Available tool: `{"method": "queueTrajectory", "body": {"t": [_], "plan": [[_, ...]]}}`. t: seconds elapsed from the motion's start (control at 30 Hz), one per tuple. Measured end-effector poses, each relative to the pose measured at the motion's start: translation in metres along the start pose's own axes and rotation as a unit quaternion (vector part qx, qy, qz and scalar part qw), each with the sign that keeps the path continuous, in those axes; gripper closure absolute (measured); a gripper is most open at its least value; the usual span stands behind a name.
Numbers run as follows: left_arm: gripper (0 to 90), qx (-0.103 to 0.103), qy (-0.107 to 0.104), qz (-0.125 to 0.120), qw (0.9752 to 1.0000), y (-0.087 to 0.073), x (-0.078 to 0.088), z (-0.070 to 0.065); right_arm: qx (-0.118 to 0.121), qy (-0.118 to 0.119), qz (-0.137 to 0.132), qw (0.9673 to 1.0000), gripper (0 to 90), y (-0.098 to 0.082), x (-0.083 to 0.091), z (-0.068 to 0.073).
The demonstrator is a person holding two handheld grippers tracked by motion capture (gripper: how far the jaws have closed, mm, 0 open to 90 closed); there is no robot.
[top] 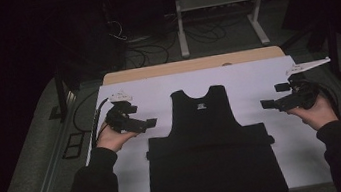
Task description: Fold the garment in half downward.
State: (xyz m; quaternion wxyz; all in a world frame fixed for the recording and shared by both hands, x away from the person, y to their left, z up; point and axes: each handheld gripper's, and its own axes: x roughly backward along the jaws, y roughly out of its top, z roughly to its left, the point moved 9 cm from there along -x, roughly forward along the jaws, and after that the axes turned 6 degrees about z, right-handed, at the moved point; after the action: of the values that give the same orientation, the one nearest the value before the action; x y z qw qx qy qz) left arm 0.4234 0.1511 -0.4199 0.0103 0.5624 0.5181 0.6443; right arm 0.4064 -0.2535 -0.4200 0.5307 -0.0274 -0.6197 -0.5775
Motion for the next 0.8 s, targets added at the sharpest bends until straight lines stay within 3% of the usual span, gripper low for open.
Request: {"method": "queueTrajectory", "body": {"t": [0.17,0.5,0.8], "plan": [[0.0,-0.004,-0.001,0.014,0.9999,0.007,-0.001,0.005,0.003,-0.002,0.005,1.0,0.0,0.008,-0.003,0.001],[0.0,-0.008,-0.004,0.015,0.9999,0.025,-0.003,0.01,0.006,-0.004,0.009,0.9999,0.0,0.024,-0.007,-0.004],[0.0,-0.011,-0.006,0.024,0.9996,0.04,-0.016,0.011,0.003,-0.008,0.013,0.9999,0.0,0.038,-0.011,-0.012]]}}
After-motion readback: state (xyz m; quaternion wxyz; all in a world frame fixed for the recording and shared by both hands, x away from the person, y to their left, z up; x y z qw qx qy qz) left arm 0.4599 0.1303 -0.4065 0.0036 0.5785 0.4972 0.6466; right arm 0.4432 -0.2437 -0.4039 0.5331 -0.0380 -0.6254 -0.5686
